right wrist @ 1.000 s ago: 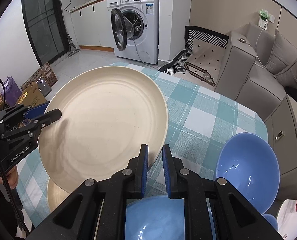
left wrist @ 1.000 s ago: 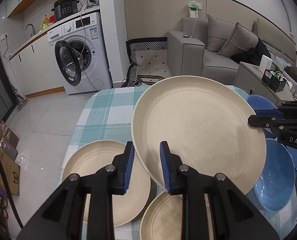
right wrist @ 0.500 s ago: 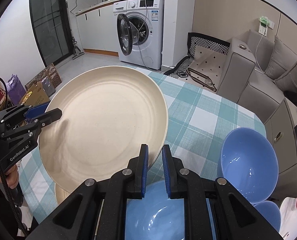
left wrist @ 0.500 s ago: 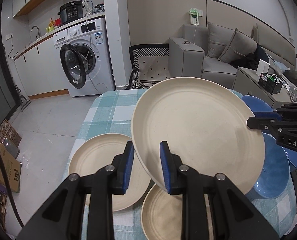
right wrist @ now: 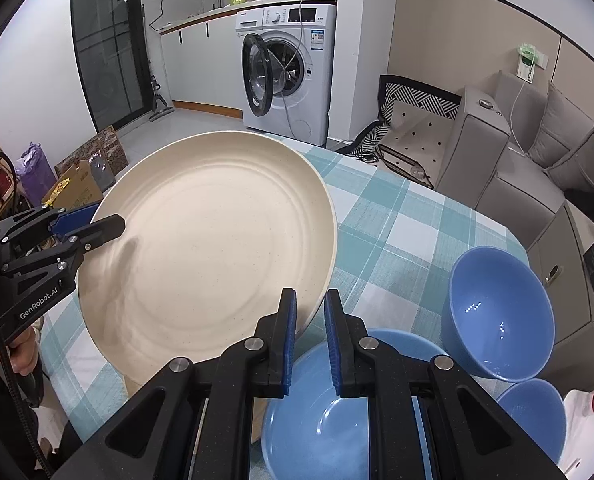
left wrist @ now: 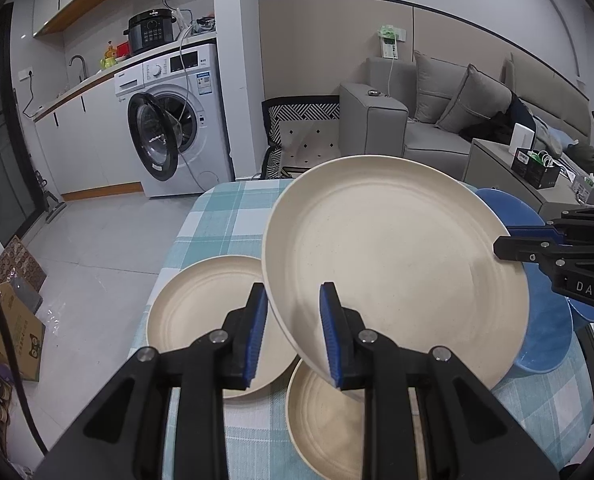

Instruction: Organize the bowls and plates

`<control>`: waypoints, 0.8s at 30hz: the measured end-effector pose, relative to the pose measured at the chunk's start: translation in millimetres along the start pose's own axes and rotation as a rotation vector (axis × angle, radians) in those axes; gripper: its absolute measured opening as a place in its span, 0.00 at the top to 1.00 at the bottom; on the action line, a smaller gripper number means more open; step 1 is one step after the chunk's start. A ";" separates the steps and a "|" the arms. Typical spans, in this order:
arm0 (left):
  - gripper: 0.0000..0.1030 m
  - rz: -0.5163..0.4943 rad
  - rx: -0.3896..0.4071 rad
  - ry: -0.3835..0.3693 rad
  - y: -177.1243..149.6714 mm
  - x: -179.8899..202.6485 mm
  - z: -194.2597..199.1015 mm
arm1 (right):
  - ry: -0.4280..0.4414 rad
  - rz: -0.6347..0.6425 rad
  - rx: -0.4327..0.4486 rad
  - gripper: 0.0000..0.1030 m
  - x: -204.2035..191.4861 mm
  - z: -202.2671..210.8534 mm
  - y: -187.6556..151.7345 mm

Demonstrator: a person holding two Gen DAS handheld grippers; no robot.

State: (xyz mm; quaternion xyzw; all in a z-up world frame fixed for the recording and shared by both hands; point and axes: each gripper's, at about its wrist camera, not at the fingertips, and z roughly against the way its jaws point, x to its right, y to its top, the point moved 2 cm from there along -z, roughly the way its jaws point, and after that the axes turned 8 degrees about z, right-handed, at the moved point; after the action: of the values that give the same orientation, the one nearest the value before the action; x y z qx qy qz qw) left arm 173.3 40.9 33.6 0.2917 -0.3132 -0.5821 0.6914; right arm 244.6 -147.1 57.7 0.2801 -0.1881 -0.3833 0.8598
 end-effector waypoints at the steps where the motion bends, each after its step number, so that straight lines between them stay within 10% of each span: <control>1: 0.76 0.001 0.001 0.001 -1.9 -0.2 1.0 | -0.001 0.001 -0.002 0.86 -1.4 -0.2 -1.3; 24: 0.76 -0.017 0.005 0.013 -32.6 -3.4 23.2 | 0.010 0.006 -0.003 0.86 -17.6 -4.5 -23.5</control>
State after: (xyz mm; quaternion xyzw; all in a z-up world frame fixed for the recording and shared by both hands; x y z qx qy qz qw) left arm 134.6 38.4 23.0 0.3000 -0.3076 -0.5851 0.6878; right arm 222.8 -145.0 37.6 0.2802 -0.1843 -0.3795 0.8622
